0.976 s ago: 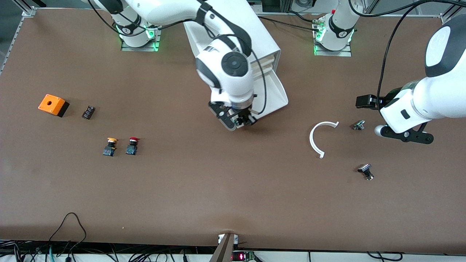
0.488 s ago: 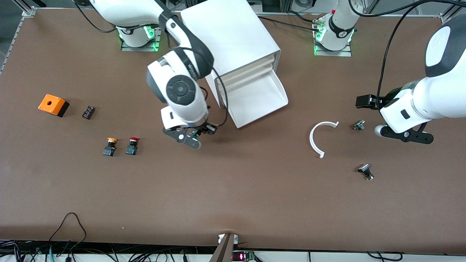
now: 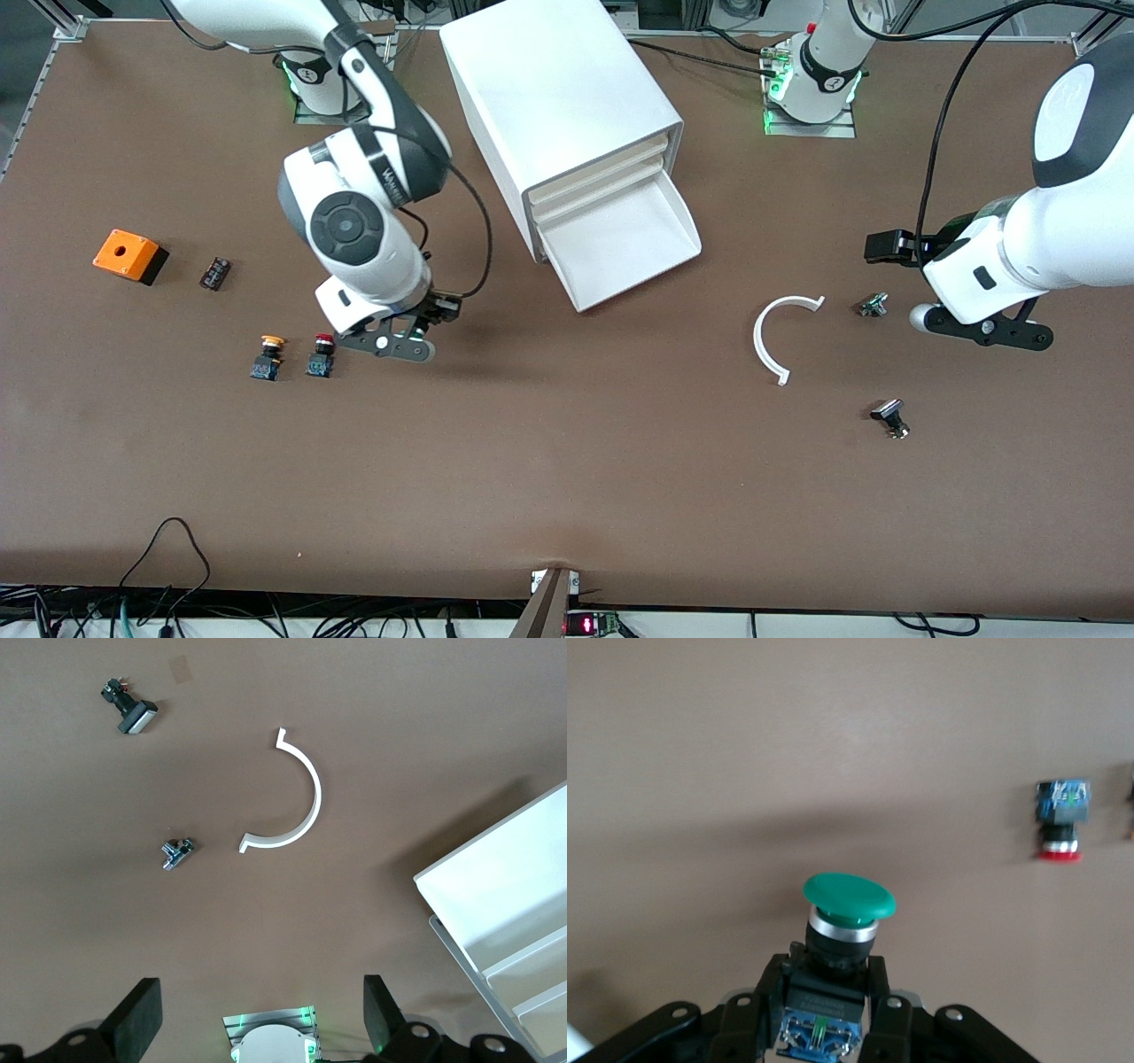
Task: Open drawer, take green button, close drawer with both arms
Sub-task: 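Carry the green button beside the red button and set it down, then open the right gripper and raise it away while the left gripper approaches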
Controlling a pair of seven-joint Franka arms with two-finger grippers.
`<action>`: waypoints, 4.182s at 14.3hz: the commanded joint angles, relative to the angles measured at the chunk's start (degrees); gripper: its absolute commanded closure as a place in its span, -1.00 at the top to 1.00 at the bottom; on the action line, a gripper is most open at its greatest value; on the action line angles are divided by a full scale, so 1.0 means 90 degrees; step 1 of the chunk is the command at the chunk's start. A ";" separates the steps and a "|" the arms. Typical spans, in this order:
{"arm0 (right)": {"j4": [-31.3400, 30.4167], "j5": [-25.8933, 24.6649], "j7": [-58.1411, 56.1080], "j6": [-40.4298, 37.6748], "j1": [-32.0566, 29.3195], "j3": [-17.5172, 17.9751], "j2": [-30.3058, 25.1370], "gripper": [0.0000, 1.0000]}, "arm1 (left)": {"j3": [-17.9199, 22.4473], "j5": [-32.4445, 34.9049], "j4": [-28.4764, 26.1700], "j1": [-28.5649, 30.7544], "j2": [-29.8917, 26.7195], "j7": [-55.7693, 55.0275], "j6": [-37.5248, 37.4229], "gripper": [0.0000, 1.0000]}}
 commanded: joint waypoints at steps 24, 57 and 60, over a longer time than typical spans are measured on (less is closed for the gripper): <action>-0.2236 0.0514 -0.2308 0.3102 -0.1460 -0.0006 0.0232 0.98 | 0.0011 0.0176 -0.0051 0.0501 -0.0015 -0.0039 0.0361 1.00; 0.0577 0.0339 -0.2592 -0.2757 -0.2125 -0.0240 -0.2892 0.98 | -0.0087 -0.0507 -0.1232 0.0679 0.0014 -0.1921 0.2127 1.00; 0.0577 0.0338 -0.2592 -0.2816 -0.1978 -0.0397 -0.3050 0.98 | -0.0087 -0.0449 -0.1360 0.0327 0.0043 -0.2410 0.2372 1.00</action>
